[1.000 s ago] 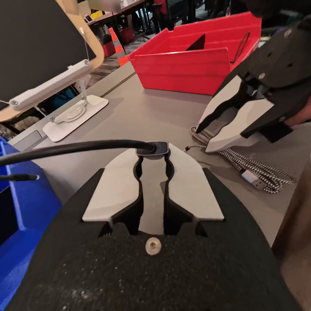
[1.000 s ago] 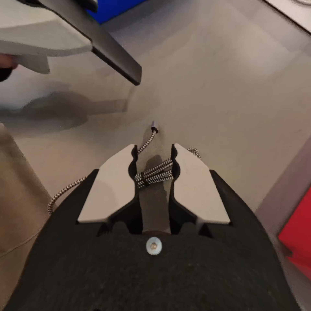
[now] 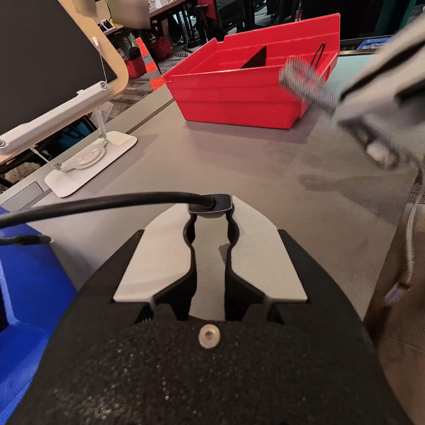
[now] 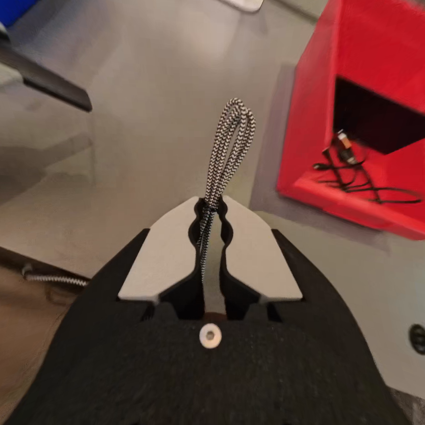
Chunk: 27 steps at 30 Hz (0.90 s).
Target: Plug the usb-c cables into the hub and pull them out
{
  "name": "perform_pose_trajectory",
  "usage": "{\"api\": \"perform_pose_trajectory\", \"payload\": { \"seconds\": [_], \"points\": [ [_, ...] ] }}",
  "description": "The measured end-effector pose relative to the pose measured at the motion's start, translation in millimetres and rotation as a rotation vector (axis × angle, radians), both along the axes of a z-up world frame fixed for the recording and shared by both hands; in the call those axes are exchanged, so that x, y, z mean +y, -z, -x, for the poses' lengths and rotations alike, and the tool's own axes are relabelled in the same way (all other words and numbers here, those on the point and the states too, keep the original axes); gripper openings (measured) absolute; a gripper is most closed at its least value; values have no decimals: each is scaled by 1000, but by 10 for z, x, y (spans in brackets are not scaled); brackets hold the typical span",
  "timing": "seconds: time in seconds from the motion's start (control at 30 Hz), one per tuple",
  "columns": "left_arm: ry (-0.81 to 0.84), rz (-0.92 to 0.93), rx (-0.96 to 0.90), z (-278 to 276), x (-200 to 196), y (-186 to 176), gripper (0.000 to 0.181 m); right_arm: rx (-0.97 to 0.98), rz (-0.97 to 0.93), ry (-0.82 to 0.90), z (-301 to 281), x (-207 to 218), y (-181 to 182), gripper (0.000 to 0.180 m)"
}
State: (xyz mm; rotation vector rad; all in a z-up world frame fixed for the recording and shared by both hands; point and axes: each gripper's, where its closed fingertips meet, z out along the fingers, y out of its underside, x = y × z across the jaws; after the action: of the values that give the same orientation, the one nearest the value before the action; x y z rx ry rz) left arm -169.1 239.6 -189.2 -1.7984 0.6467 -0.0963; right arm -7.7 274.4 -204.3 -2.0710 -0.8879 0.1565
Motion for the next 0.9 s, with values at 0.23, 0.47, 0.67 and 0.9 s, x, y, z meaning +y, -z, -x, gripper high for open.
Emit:
{"api": "perform_pose_trajectory", "payload": {
  "seconds": [0.23,0.47,0.67,0.9],
  "points": [
    [26,24,-11,-33,-16,8,23,-83,-547,190,-961,1148,-1836,12],
    [20,12,13,-57,-31,15,23,-117,-777,170,-1056,1854,-2317,11],
    [18,2,44,-51,-60,27,23,-224,-471,-309,-697,2039,-753,11],
    [54,1,51,-154,-91,54,23,-502,57,-565,-961,1944,277,10]
  ]
}}
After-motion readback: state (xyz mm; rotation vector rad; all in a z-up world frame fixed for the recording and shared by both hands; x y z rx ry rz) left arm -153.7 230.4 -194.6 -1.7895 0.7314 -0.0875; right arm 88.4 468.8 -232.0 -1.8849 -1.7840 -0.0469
